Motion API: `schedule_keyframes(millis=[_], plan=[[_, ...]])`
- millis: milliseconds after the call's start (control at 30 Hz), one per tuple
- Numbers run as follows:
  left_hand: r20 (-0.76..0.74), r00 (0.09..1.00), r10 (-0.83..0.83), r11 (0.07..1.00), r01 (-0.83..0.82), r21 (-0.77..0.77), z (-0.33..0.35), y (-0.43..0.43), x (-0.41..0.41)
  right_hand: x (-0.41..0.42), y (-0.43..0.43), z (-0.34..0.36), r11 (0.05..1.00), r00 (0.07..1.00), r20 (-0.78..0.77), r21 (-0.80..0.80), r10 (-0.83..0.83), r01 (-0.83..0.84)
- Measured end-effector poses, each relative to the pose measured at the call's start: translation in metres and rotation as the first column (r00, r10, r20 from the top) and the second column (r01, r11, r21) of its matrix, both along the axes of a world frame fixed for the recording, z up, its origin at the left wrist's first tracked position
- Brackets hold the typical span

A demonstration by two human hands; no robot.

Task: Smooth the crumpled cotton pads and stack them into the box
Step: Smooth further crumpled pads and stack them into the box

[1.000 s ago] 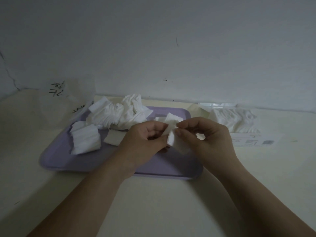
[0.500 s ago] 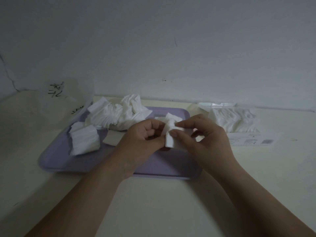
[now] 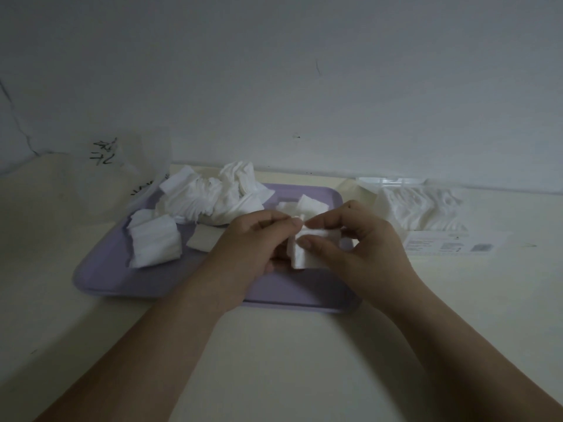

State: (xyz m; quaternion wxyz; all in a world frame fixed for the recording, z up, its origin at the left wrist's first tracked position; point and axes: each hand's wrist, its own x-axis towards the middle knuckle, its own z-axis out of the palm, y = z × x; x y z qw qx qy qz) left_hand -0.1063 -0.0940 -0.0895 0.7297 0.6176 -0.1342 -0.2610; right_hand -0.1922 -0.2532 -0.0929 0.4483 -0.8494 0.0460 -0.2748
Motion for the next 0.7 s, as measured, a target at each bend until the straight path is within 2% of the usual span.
schedule_keyframes(millis=[233, 400, 567, 700], plan=[[-0.058, 0.998, -0.005, 1.000, 0.004, -0.018, 0.0028, 0.0001, 0.0022, -0.0008, 0.0010, -0.0004, 0.998, 1.000, 0.009, -0.050, 0.030, -0.030], [-0.040, 0.999, -0.014, 1.000, 0.013, -0.023, 0.0016, -0.0010, 0.0035, -0.0004, -0.0019, -0.0024, 0.998, 0.998, 0.019, -0.006, 0.066, -0.066], [-0.017, 1.000, 0.000, 1.000, -0.001, -0.022, -0.0005, 0.0003, 0.0044, -0.0015, -0.0026, 0.0016, 0.976, 0.997, -0.010, 0.204, 0.082, -0.078], [0.020, 1.000, -0.014, 0.999, 0.015, -0.029, -0.0016, 0.0008, 0.0027, -0.0005, -0.0054, 0.0008, 0.969, 0.998, -0.035, 0.241, 0.060, -0.050]])
